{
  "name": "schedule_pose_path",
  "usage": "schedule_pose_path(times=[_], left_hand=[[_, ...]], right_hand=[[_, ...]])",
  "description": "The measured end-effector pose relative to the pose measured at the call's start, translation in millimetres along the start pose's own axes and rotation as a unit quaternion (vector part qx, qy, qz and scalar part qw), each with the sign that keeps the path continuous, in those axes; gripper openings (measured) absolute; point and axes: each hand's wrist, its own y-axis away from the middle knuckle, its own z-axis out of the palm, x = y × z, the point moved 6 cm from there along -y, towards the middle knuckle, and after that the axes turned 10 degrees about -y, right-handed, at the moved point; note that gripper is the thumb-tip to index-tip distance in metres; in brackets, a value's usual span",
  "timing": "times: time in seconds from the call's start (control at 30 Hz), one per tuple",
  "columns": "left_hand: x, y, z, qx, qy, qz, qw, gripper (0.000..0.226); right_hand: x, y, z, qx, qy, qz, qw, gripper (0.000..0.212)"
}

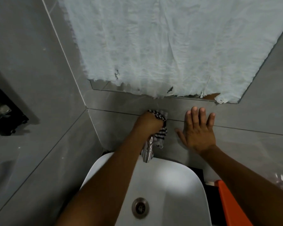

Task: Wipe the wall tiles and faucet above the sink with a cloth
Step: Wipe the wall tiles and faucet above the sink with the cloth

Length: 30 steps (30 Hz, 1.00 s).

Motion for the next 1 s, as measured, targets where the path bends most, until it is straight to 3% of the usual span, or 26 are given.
schedule_pose_path(times=[0.07,0.13,0.2,0.23,0.37,0.5,0.67,0.83,0.87,0.9,0.93,1.0], left_hand=[[-13.4,-9.0,4.0,-0.124,0.175,-0.076,0.974,0.036],[-33.4,-1.0,15.0,-0.219,0.356,-0.104,0.903,0.04],[-48.2,7.1,26.7,-0.277,0.446,-0.091,0.846,0.043],[-52.5,7.9,30.6,-0.285,0.454,-0.082,0.84,0.042],[-61.7,20.8,19.0,-0.2,0.362,-0.025,0.91,0.042],[-84.4,62.1,24.3,-0.128,0.288,0.064,0.947,0.03],[-120.5,93.8,53.0,-0.042,0.318,0.062,0.945,0.026],[-143.5,121.0,91.3,-0.057,0.346,0.0,0.937,0.029],[-142.8,127.0,98.0,-0.063,0.366,-0.01,0.929,0.027],[-139.6,130.7,103.7,-0.064,0.384,-0.021,0.921,0.026],[-135.2,131.2,108.7,-0.064,0.4,-0.034,0.914,0.025],[-125.3,126.6,115.6,-0.066,0.424,-0.071,0.901,0.023]], right_hand=[[-0.5,-0.8,-0.3,0.004,-0.004,0.001,1.0,0.1],[-0.1,-1.6,-0.6,0.0,-0.005,0.003,1.0,0.099],[1.2,0.1,0.4,-0.006,0.005,0.001,1.0,0.101],[1.6,0.8,0.5,-0.004,0.01,-0.002,1.0,0.101],[-0.8,0.0,-1.9,-0.01,-0.004,0.003,1.0,0.102],[0.0,-0.3,-3.5,-0.004,0.001,0.0,1.0,0.106],[-2.5,-0.8,-6.0,-0.042,-0.011,0.016,0.999,0.109],[-35.9,4.3,-26.3,-0.142,-0.1,0.141,0.975,0.094],[-50.3,17.9,-29.1,-0.189,-0.171,0.186,0.949,0.091],[-66.9,37.7,-31.2,-0.251,-0.285,0.246,0.892,0.09],[-85.3,61.2,-35.6,-0.31,-0.412,0.31,0.799,0.091],[-117.0,102.8,-52.5,-0.349,-0.597,0.408,0.597,0.079]])
